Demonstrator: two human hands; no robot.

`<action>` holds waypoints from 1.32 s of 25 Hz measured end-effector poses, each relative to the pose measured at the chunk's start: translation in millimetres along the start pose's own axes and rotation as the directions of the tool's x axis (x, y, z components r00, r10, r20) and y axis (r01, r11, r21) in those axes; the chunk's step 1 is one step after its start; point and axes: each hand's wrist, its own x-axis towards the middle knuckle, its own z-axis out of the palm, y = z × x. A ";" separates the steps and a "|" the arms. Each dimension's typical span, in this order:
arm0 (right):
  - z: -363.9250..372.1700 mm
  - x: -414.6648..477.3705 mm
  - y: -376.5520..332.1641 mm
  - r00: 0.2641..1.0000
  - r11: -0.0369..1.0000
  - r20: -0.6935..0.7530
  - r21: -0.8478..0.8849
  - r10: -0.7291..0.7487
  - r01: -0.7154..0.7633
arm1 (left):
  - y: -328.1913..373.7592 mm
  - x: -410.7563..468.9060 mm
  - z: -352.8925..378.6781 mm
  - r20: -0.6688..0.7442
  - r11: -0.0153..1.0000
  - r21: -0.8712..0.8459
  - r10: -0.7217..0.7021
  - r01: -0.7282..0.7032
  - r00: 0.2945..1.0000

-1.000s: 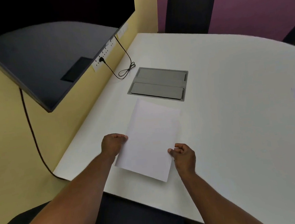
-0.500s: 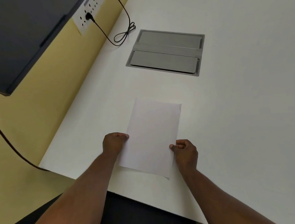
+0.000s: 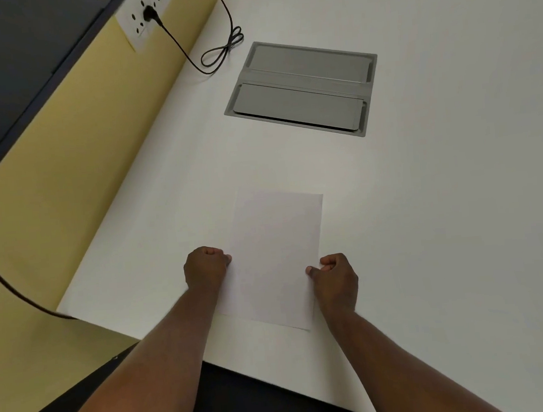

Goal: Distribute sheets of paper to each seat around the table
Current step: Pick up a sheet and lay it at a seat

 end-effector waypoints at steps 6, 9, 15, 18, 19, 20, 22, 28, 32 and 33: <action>0.2 1.6 0.7 1.000 1.000 0.023 -0.024 0.012 -0.012 | 0.5 -1.5 -0.4 0.009 1.000 -0.009 0.007 -0.007 1.000; -1.4 3.3 0.8 1.000 0.999 0.022 0.040 0.005 -0.005 | 1.9 -0.6 -1.3 0.010 0.999 -0.028 0.017 -0.017 1.000; -9.3 -3.9 4.5 0.999 0.994 0.025 0.102 -0.047 0.044 | 5.1 -7.4 -8.5 0.012 0.998 -0.062 0.033 -0.032 0.999; -37.7 -37.5 -10.7 0.995 0.983 -0.010 0.150 -0.104 0.104 | 17.0 -43.1 -36.2 0.028 0.990 -0.100 0.104 -0.100 0.994; -37.8 -39.0 -10.2 0.994 0.982 -0.010 0.156 -0.110 0.110 | 15.8 -43.4 -35.5 0.028 0.990 -0.097 0.103 -0.099 0.994; -36.7 -38.0 -9.6 0.994 0.982 -0.012 0.152 -0.108 0.108 | 18.0 -42.6 -34.7 0.018 0.991 -0.088 0.098 -0.096 0.995; -45.5 -47.3 -9.3 0.990 0.975 -0.020 0.171 -0.139 0.140 | 18.2 -51.7 -38.4 0.029 0.990 -0.095 0.106 -0.103 0.994; -100.0 -102.4 -22.2 0.967 0.946 -0.093 0.204 -0.237 0.252 | 37.4 -119.7 -72.6 0.055 0.965 -0.125 0.237 -0.229 0.970; -136.0 -139.0 -25.2 0.939 0.919 -0.149 0.209 -0.309 0.335 | 47.2 -168.1 -91.9 0.089 0.931 -0.135 0.353 -0.340 0.931; -145.5 -147.4 -26.0 0.932 0.912 -0.163 0.208 -0.325 0.354 | 49.7 -179.5 -95.1 0.094 0.921 -0.141 0.377 -0.362 0.922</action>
